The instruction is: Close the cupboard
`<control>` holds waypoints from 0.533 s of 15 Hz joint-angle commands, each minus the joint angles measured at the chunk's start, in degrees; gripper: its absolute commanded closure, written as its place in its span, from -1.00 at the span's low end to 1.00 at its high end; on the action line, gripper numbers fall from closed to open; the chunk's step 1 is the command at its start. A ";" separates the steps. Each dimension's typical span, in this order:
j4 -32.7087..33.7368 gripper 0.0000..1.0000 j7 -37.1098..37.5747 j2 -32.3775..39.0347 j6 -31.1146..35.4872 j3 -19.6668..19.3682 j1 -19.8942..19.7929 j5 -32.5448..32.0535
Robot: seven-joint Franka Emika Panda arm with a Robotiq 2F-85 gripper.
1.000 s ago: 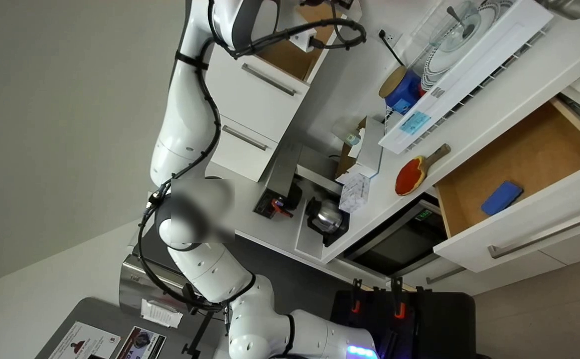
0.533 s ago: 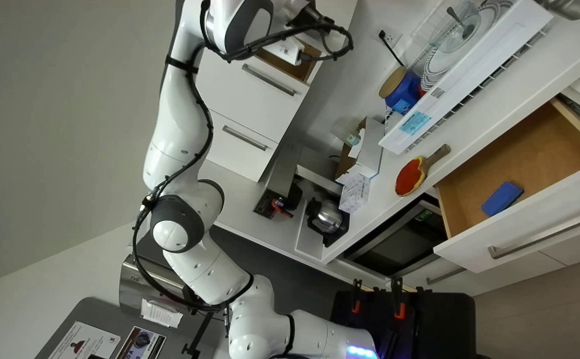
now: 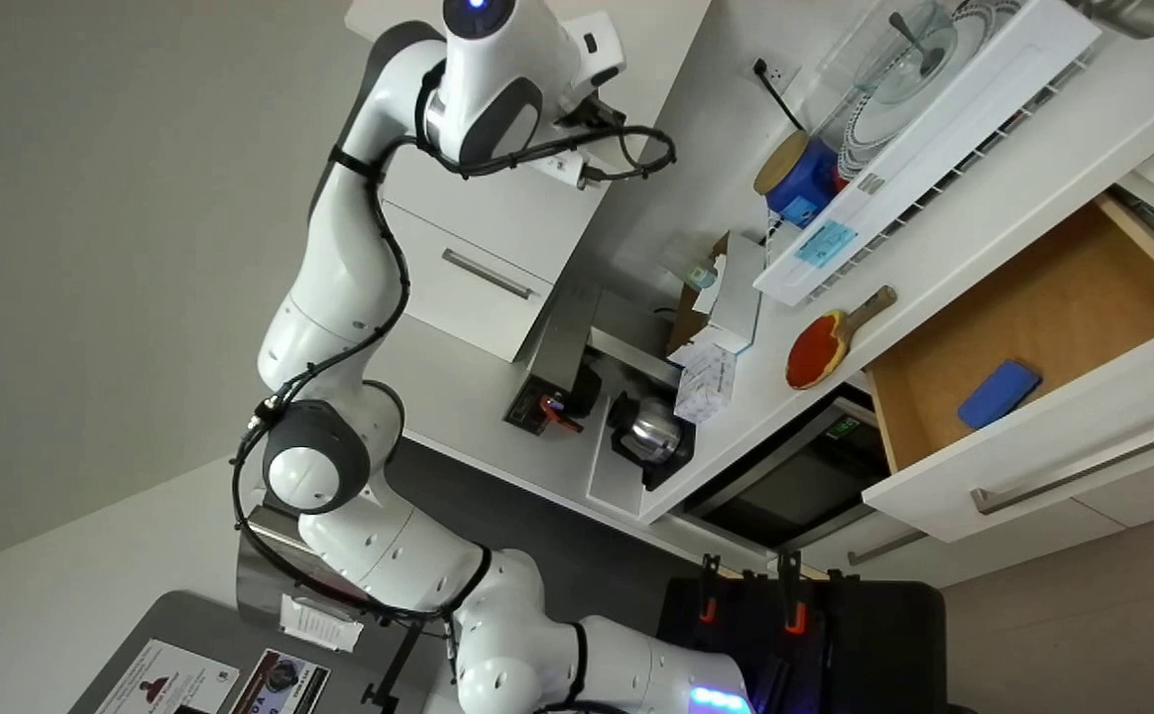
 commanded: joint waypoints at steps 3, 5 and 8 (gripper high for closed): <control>-15.24 1.00 -5.27 -11.57 21.42 -3.13 14.84 8.54; -17.36 1.00 -7.26 -12.78 30.73 -2.72 19.25 10.43; -18.82 1.00 -11.99 -12.92 44.69 -1.18 24.83 13.98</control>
